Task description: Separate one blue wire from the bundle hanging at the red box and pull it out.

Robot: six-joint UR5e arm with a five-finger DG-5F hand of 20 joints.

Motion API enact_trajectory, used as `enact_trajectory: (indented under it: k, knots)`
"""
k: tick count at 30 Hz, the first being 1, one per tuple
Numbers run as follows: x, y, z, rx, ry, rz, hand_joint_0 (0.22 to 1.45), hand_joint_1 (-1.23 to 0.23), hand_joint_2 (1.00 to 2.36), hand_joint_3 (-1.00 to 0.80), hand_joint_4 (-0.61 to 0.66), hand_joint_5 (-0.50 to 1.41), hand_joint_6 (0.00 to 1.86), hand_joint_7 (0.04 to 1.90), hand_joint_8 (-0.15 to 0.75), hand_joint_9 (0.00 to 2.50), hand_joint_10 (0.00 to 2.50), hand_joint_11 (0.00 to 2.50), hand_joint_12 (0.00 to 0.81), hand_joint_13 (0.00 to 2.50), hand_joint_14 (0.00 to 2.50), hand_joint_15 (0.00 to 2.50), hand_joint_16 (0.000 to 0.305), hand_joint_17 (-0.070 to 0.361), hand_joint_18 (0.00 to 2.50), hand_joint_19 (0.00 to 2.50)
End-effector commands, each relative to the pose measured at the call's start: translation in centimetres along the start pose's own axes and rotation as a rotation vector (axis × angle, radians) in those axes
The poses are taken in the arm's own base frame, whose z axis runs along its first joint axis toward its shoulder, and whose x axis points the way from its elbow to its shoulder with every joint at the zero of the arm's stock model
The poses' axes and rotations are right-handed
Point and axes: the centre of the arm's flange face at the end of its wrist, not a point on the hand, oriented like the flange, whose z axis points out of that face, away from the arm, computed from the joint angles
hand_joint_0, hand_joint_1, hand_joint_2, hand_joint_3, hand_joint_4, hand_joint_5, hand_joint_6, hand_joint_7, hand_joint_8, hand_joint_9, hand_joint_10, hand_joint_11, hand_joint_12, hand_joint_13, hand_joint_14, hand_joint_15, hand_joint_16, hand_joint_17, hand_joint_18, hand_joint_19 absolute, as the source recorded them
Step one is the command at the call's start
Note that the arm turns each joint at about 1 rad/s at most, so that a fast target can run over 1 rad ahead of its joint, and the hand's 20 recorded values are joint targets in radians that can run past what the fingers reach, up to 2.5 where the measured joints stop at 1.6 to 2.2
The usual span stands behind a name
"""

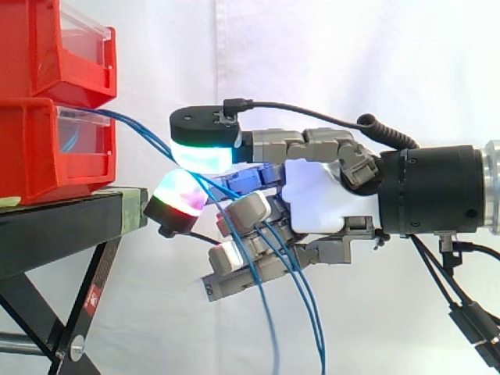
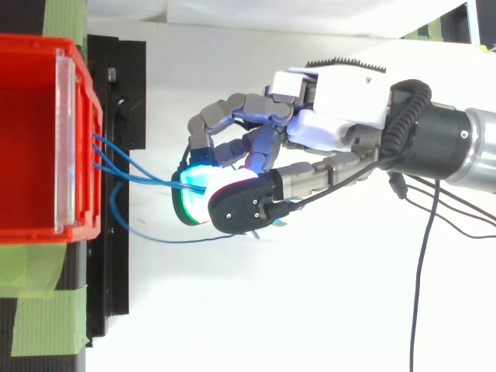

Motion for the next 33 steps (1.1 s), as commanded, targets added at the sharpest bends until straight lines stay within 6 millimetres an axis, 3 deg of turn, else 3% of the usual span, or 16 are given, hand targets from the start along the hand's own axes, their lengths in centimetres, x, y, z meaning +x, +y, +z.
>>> enact_trajectory:
  k: [1,13,20,23,27,33]
  knots:
    - [-0.02,0.11,-0.08,0.003,0.001,-0.001,0.58,-0.66,1.01,0.14,0.18,-0.17,0.89,1.24,0.469,1.21,0.01,1.27,0.492,1.24,0.02,0.97,0.067,0.150,0.56,0.14]
    - [-0.05,0.06,-0.14,0.009,-0.001,-0.003,0.58,-0.66,1.01,0.13,0.18,-0.17,0.89,1.23,0.463,1.07,0.01,1.21,0.446,1.46,0.00,1.40,0.066,0.150,0.59,0.18]
    - [-0.04,0.06,-0.14,0.009,0.000,-0.003,0.58,-0.67,1.01,0.13,0.18,-0.17,0.88,1.23,0.458,1.07,0.01,1.20,0.454,1.40,0.16,1.41,0.068,0.153,0.62,0.21]
    - [-0.01,0.12,-0.10,0.008,0.002,-0.002,0.58,-0.67,1.01,0.13,0.18,-0.17,0.88,1.23,0.458,1.07,0.01,1.20,0.476,1.39,0.00,1.43,0.069,0.155,0.62,0.21]
    - [-0.04,0.15,-0.16,0.008,0.000,-0.002,0.58,-0.67,1.01,0.13,0.18,-0.17,0.88,1.23,0.466,1.07,0.01,1.18,0.534,1.12,0.02,0.88,0.068,0.153,0.60,0.18]
    - [-0.05,0.21,-0.11,0.006,-0.003,-0.002,0.58,-0.67,1.01,0.13,0.19,-0.17,0.88,1.24,0.471,1.07,0.01,1.16,0.541,1.00,0.01,0.44,0.065,0.146,0.57,0.11]
